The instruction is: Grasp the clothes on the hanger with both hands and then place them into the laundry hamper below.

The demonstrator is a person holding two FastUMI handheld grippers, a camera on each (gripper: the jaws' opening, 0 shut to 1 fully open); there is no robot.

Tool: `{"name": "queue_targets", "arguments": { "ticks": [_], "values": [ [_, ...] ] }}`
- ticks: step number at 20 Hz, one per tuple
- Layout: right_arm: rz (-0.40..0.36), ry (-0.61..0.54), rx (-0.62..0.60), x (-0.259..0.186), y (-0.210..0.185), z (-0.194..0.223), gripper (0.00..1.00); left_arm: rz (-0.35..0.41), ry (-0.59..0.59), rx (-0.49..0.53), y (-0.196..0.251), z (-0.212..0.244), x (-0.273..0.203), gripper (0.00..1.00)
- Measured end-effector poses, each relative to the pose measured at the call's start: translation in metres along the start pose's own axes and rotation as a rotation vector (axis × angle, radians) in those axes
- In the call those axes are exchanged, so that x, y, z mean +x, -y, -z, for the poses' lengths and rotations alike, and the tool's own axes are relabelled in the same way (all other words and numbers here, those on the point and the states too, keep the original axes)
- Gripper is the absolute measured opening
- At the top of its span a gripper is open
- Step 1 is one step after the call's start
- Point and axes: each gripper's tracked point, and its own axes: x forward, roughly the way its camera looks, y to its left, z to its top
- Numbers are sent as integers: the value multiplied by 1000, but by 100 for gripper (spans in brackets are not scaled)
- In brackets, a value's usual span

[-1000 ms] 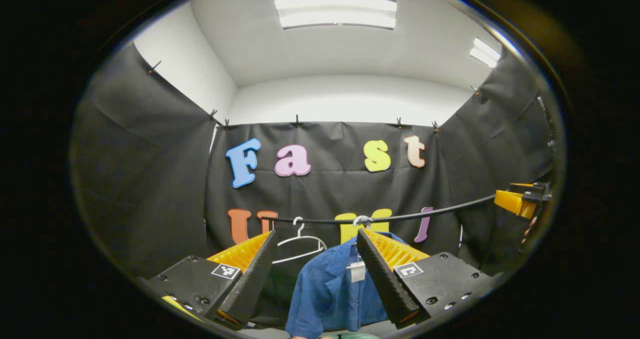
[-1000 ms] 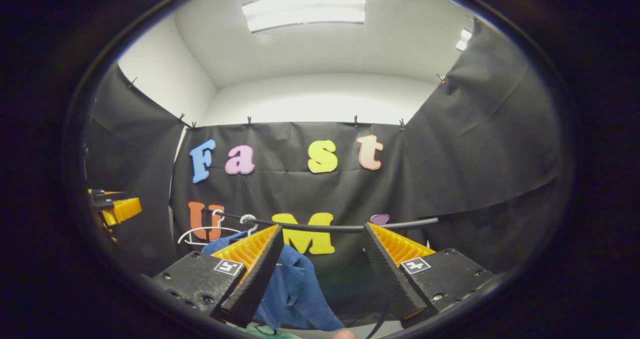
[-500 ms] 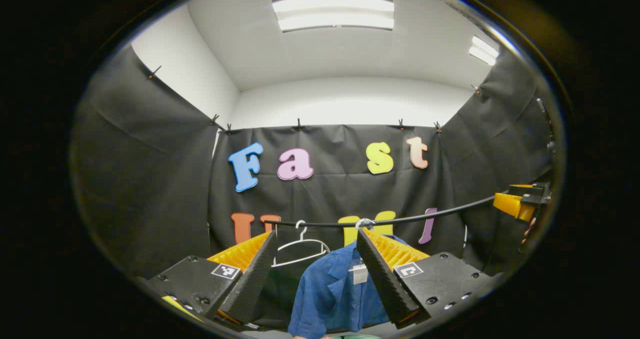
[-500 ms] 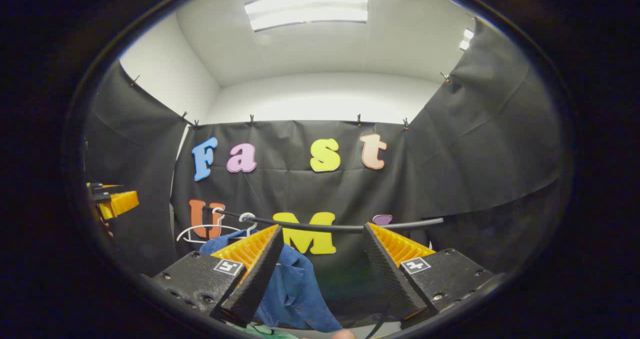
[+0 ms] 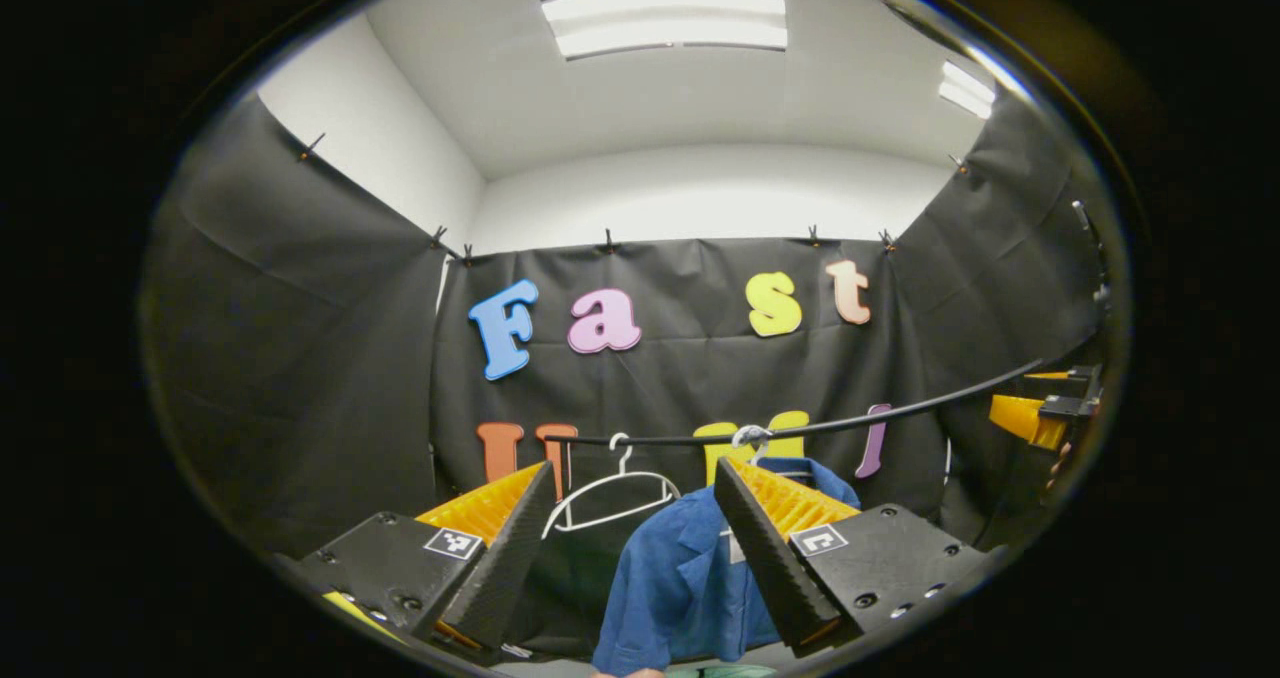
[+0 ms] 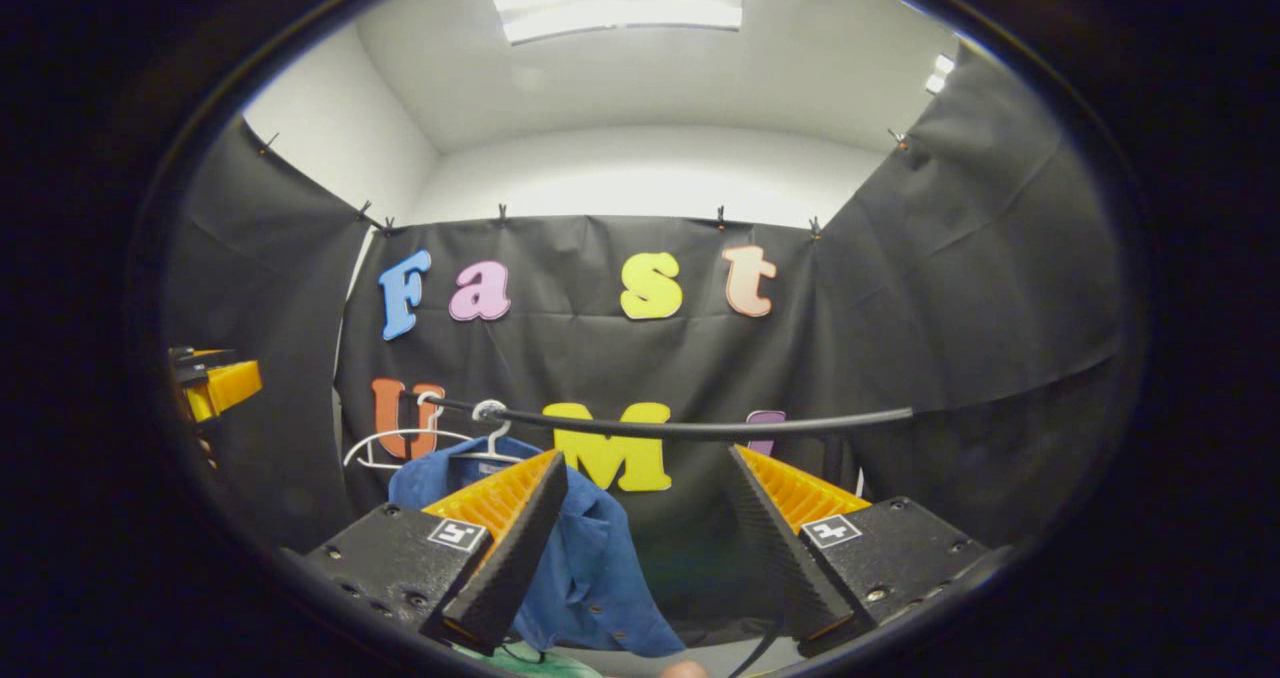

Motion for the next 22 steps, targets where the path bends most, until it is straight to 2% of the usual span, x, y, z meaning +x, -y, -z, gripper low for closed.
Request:
{"name": "queue_targets", "arguments": {
  "ticks": [1, 11, 16, 20, 22],
  "values": [
    [1, -18, -3, 2, -4, 8, 99, 7, -6, -4, 0, 3, 1, 100],
    [30, -133, -27, 20, -62, 66, 99, 117, -99, -75, 10, 54, 4, 99],
    [58, -207, -49, 30, -80, 101, 99, 135, -167, -93, 10, 93, 9, 100],
    [38, -259, -51, 51, -86, 131, 97, 128, -203, -110, 20, 119, 18, 100],
    [28, -271, -49, 66, -83, 144, 99, 114, -214, -116, 27, 131, 28, 100]
  ]
}}
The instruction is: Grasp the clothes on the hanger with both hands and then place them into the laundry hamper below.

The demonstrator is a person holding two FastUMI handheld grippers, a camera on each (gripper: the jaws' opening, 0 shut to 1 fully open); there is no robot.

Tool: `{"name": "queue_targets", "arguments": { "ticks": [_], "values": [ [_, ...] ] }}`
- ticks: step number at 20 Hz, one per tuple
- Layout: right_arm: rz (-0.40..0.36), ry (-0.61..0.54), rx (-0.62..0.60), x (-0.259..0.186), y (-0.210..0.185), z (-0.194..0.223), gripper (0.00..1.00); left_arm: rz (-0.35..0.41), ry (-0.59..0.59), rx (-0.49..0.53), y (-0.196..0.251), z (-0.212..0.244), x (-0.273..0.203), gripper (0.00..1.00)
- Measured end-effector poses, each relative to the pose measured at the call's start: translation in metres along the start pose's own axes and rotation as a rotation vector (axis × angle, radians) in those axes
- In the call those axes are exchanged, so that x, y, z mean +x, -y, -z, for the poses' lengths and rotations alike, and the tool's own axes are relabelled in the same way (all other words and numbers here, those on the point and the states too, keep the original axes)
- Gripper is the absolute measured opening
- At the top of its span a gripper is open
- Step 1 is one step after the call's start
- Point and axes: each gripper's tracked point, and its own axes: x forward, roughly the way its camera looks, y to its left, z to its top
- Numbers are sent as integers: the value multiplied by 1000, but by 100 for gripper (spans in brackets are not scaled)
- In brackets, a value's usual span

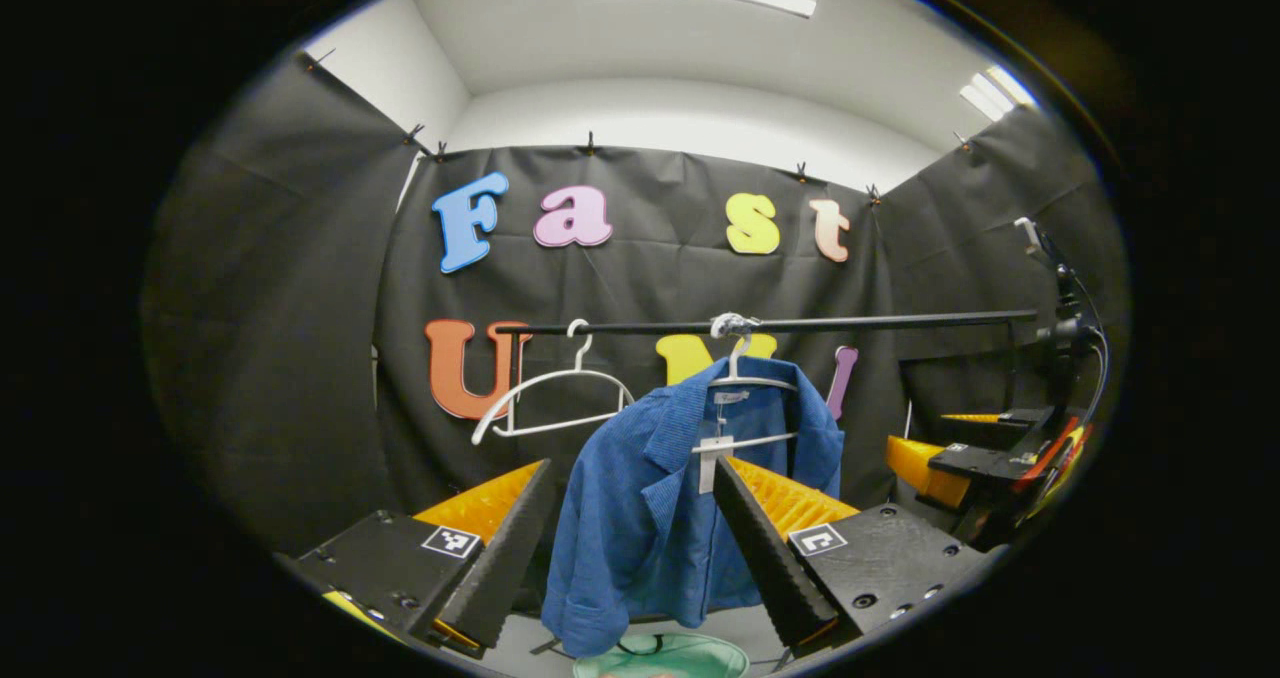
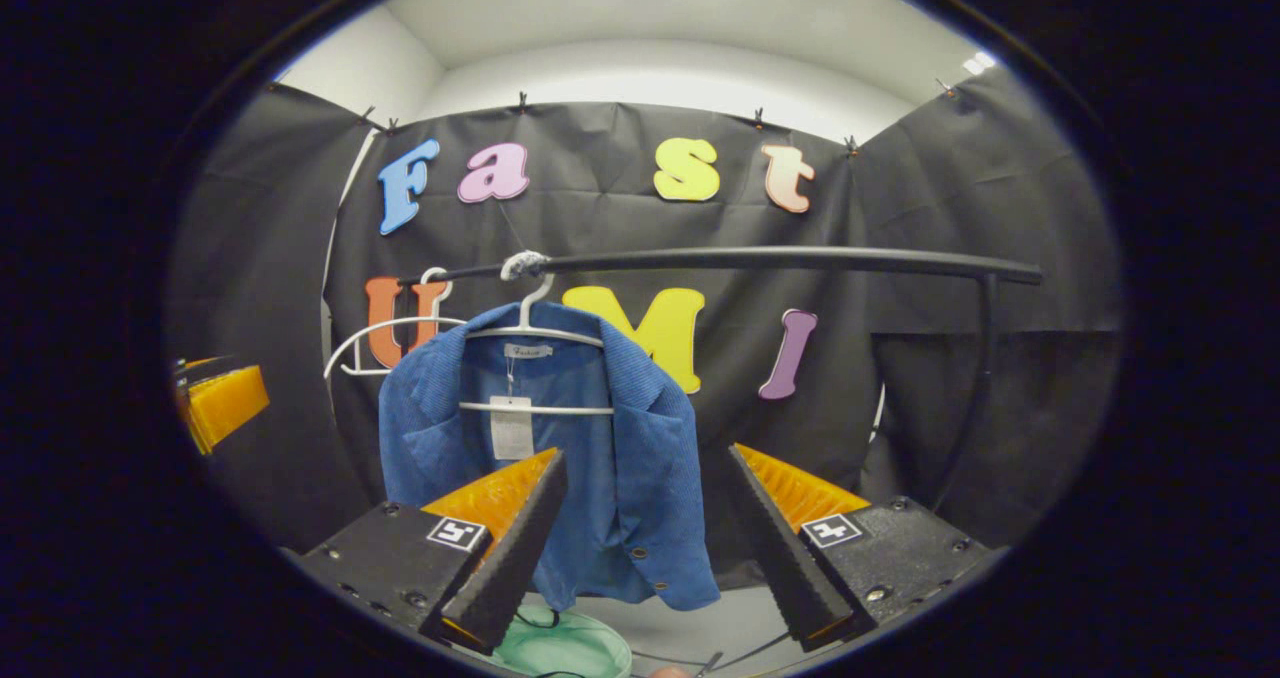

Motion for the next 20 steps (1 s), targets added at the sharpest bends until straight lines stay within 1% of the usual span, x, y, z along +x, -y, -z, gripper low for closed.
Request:
{"name": "queue_targets", "arguments": {
  "ticks": [3, 7, 8, 10, 11, 12, 16, 18, 19, 20],
  "values": [
    [6, -33, 4, 37, 7, 20, 99, -25, -25, 4, 7, 21, 24, 100],
    [-4, -72, -2, 87, 12, 47, 98, -47, -56, 22, 19, 51, 57, 100],
    [-9, -81, -5, 97, 13, 53, 99, -51, -62, 25, 23, 61, 66, 92],
    [-21, -110, -7, 117, 15, 69, 98, -58, -85, 31, 28, 80, 85, 96],
    [-29, -127, -6, 125, 15, 77, 98, -61, -94, 34, 31, 88, 92, 96],
    [-35, -141, -2, 133, 16, 84, 98, -62, -100, 38, 34, 95, 98, 100],
    [-72, -186, 25, 164, 12, 109, 95, -85, -141, 45, 36, 124, 122, 100],
    [-95, -214, 48, 177, 11, 122, 93, -97, -160, 39, 35, 137, 135, 96],
    [-106, -221, 64, 182, 10, 125, 93, -100, -165, 37, 35, 141, 141, 96],
    [-113, -222, 79, 188, 9, 127, 91, -101, -166, 34, 35, 145, 148, 100]
  ]
}}
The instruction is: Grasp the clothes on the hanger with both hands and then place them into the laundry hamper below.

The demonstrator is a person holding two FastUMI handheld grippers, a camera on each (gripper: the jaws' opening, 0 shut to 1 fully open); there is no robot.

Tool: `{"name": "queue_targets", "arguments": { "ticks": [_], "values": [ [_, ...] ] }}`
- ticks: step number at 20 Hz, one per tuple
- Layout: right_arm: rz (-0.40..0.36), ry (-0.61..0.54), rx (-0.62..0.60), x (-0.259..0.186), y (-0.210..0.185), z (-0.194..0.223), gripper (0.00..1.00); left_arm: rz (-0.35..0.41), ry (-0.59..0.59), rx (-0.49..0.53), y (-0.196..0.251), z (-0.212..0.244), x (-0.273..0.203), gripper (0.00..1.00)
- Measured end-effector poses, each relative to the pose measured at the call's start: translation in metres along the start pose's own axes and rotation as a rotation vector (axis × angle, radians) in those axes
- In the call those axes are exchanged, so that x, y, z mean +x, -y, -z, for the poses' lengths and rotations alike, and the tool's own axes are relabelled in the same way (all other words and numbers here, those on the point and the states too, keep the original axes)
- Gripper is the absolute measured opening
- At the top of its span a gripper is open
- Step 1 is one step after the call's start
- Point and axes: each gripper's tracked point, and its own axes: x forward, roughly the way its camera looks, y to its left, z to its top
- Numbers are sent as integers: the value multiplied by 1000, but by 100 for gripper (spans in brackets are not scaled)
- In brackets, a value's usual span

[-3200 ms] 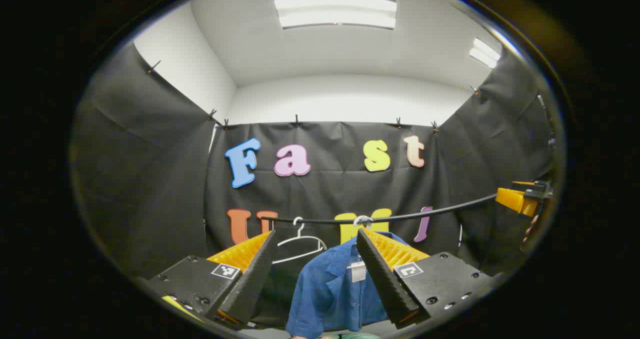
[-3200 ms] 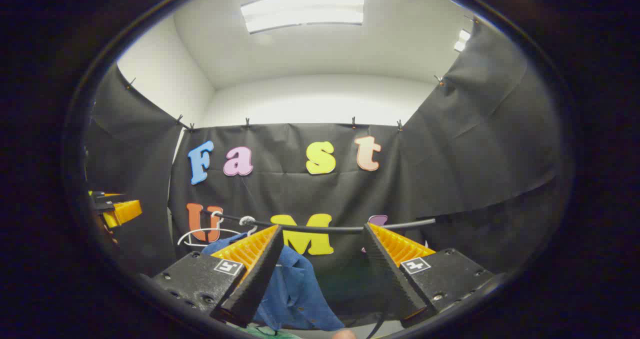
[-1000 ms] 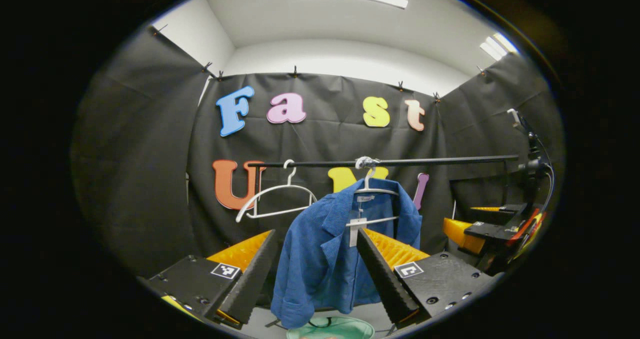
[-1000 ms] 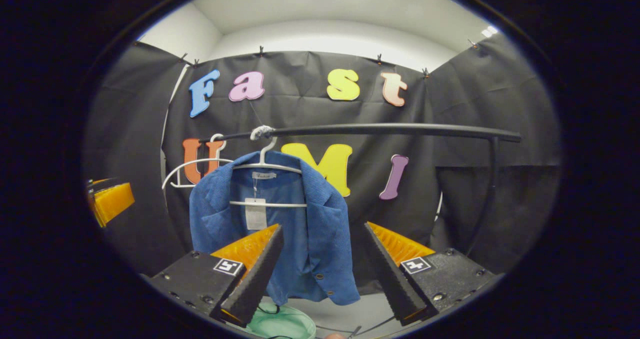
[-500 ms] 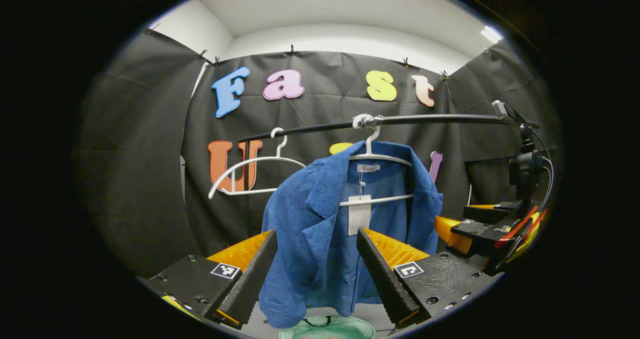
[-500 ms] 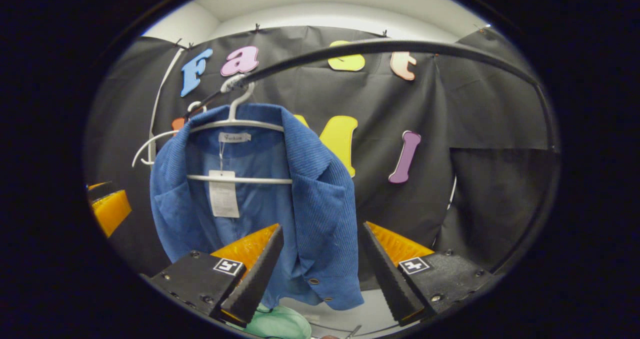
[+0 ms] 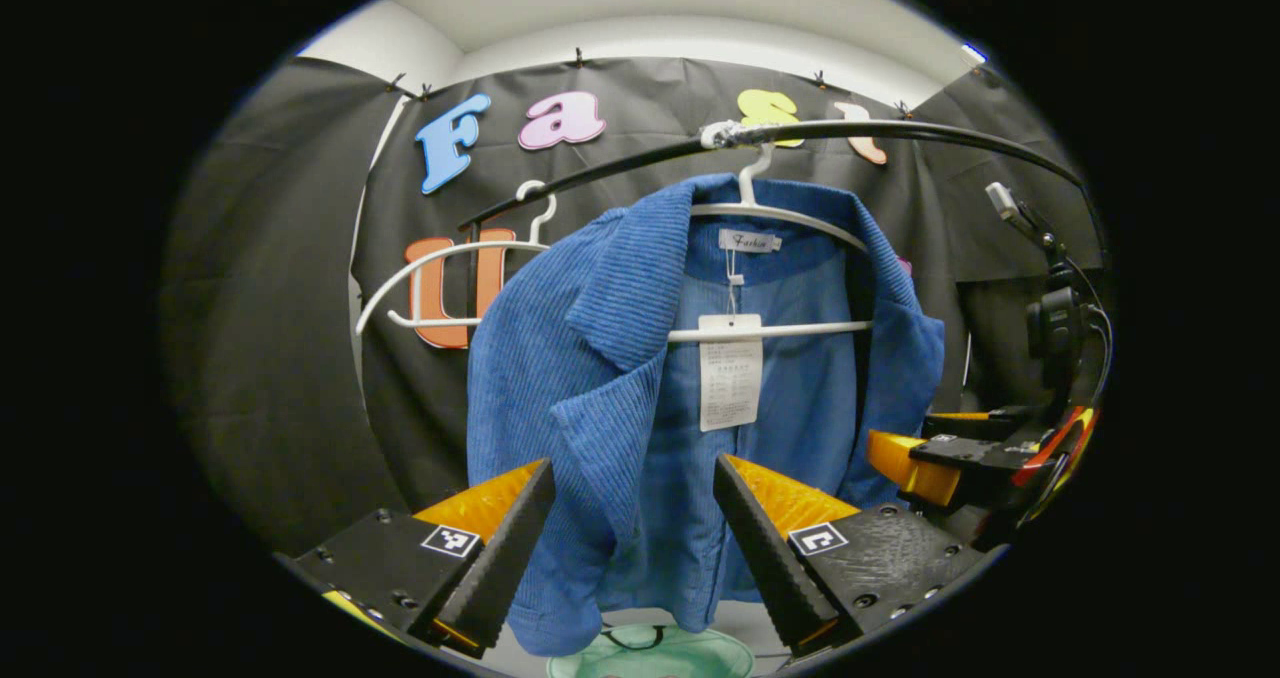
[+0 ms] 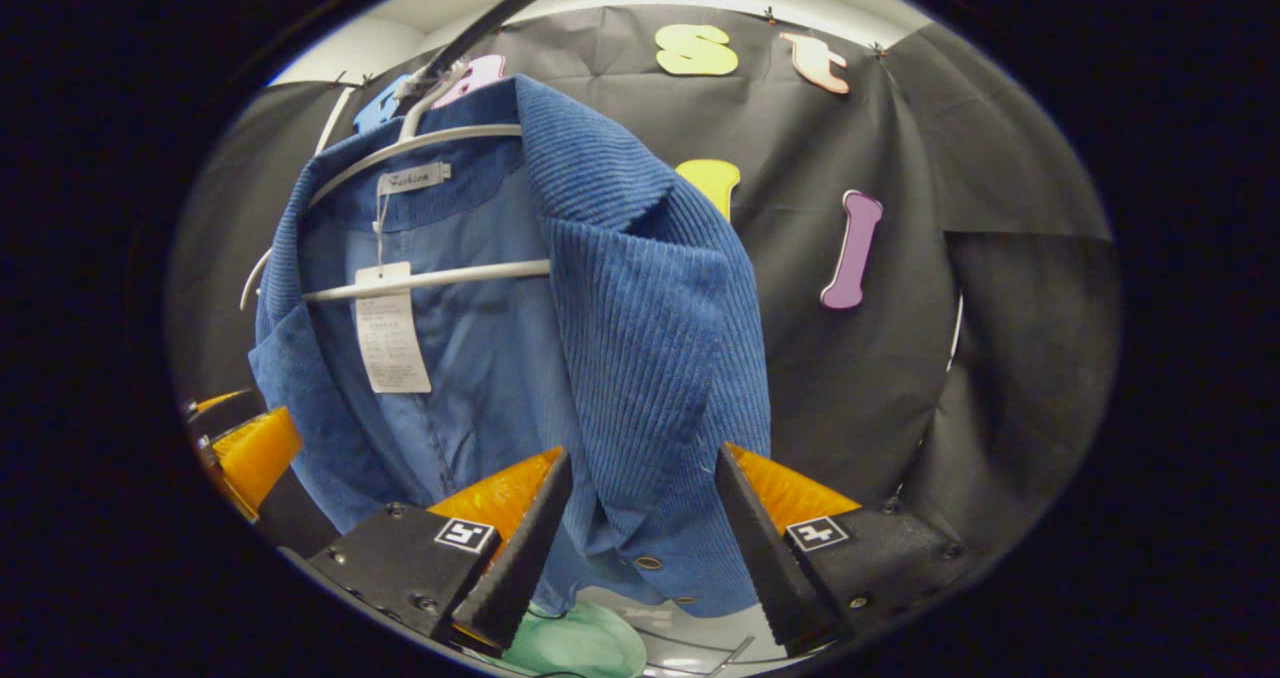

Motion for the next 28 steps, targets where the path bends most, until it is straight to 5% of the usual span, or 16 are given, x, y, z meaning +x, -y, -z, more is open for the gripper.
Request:
{"name": "queue_targets", "arguments": {
  "ticks": [9, 10, 11, 12, 14, 17, 18, 20, 24, 28],
  "values": [
    [-106, -15, 53, 29, -14, 7, 75, -40, -10, -27, 4, 6, 43, 95],
    [-105, -13, 46, 31, -14, 6, 73, -38, -3, -20, 6, 4, 45, 100],
    [-88, -13, 37, 33, -9, 7, 70, -40, 3, -13, 7, 3, 46, 89],
    [-72, -10, 41, 36, -3, 5, 72, -45, 2, -9, 6, 3, 48, 95],
    [-69, -9, 76, 35, 5, 1, 69, -52, 0, -25, 0, 1, 49, 90],
    [-56, 24, 95, 27, 20, -9, 52, -48, 0, -55, -4, -1, 48, 84],
    [-43, 44, 85, 23, 27, -14, 39, -47, 2, -54, -5, -3, 49, 70],
    [-5, 78, 68, 17, 40, -21, 33, -49, -1, -49, -9, -3, 49, 43],
    [10, 111, 51, 7, 51, -28, 17, -52, -4, -62, -13, -7, 44, 12],
    [-85, 63, 159, 4, 45, -21, 13, -11, 1, -116, -17, -19, 34, 11]
  ]
}}
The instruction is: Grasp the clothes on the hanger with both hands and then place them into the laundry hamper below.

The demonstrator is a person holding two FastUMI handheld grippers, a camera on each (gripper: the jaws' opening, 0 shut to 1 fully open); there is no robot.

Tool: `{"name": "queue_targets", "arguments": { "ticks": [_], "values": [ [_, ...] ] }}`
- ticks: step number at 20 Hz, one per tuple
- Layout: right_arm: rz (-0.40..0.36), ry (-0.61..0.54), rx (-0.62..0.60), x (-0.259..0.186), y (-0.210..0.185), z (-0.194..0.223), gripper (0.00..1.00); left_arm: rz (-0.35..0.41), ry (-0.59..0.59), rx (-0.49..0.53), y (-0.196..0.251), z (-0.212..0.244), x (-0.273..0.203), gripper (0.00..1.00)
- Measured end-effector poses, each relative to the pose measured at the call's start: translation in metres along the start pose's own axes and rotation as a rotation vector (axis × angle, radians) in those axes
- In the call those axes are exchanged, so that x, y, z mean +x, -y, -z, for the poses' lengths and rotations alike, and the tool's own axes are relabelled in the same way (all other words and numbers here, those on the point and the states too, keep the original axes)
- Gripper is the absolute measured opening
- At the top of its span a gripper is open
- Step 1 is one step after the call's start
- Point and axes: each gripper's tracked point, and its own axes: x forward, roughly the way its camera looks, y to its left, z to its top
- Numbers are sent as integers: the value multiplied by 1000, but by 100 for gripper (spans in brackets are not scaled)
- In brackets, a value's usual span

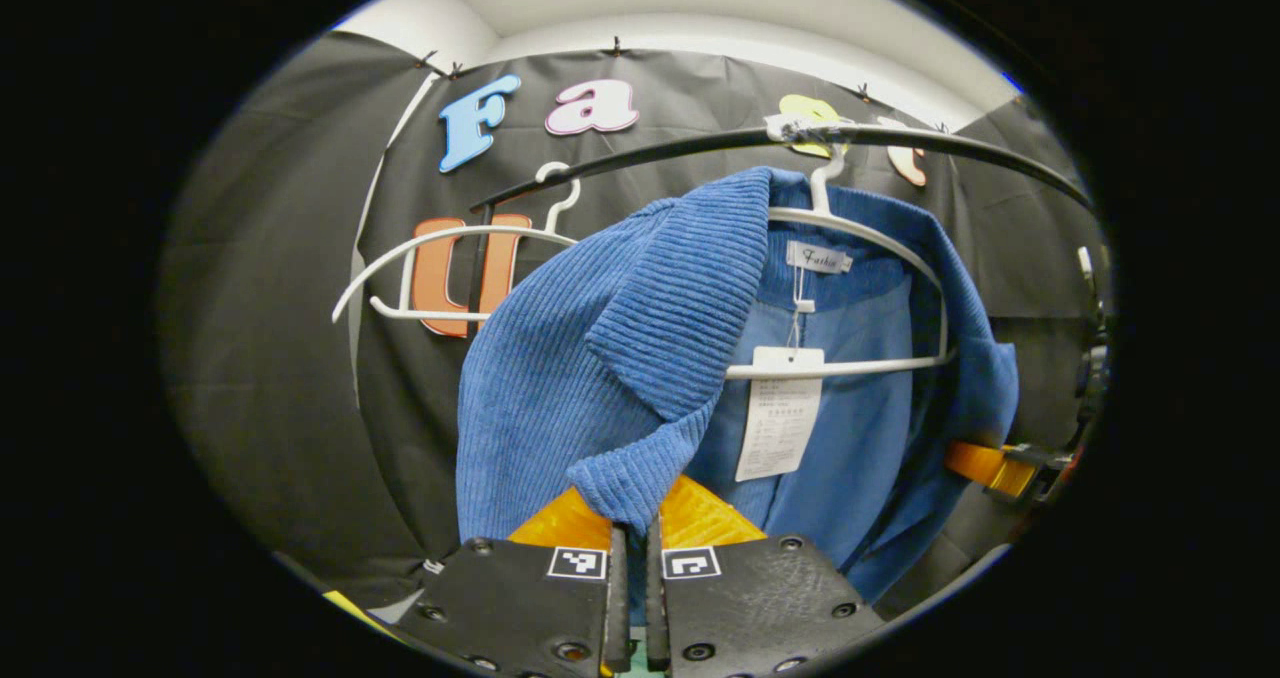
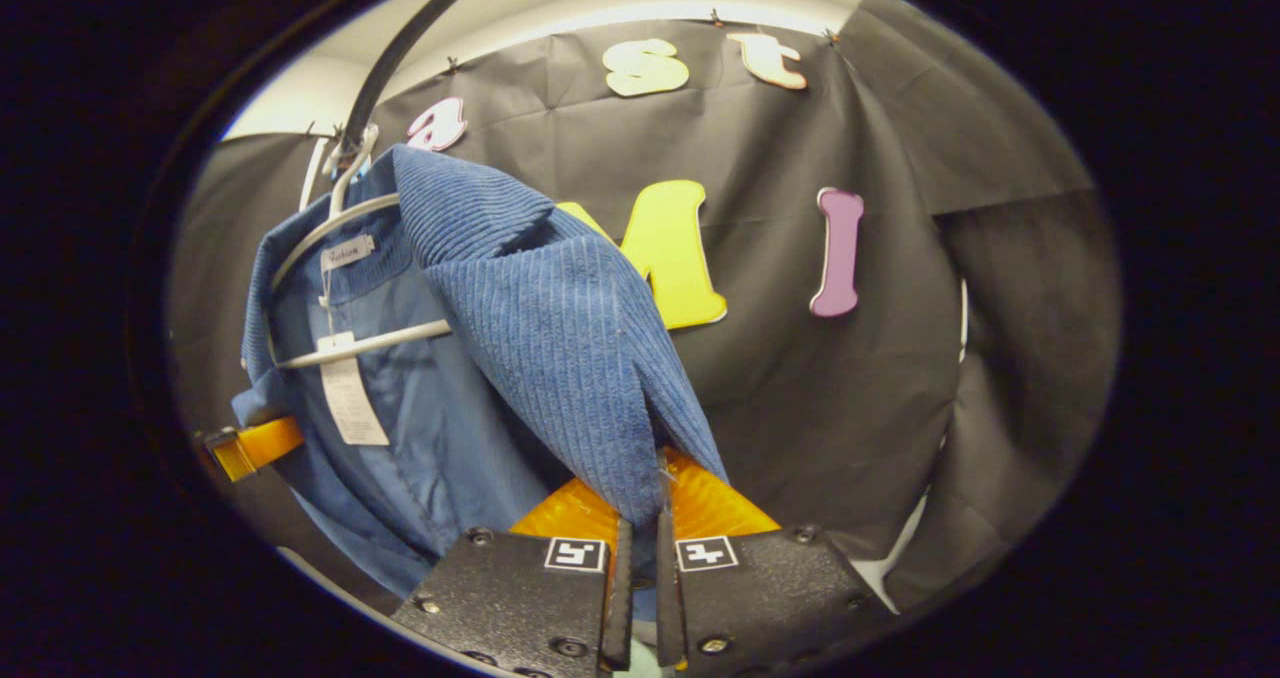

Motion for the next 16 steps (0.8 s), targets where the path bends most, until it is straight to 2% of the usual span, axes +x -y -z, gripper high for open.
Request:
{"name": "queue_targets", "arguments": {
  "ticks": [1, 2, 3, 7, 9, 13, 14, 15, 16],
  "values": [
    [-18, -19, 36, 0, 0, 2, 13, -1, -2, -4, -3, -5, -3, 12],
    [-37, -30, 70, 1, 0, 1, 12, 2, -3, -7, -6, -9, -5, 6],
    [-55, -37, 96, 1, 1, -1, 12, 14, -3, -15, -7, -14, -8, 12],
    [-163, -10, 196, -7, 1, -21, 10, 48, 15, -46, -14, -38, -19, 12],
    [-220, 11, 291, -13, 1, -35, 9, 71, 17, -72, -16, -47, -19, 7],
    [-284, 20, 483, -9, 9, -51, 7, 60, 21, -121, -32, -65, -22, 7],
    [-297, 13, 515, -6, 10, -53, 7, 59, 19, -140, -36, -70, -23, 2],
    [-311, 8, 545, -2, 9, -56, 7, 55, 19, -153, -41, -76, -23, 7],
    [-333, 8, 572, 0, 8, -61, 7, 55, 21, -161, -46, -82, -24, 2]
  ]
}}
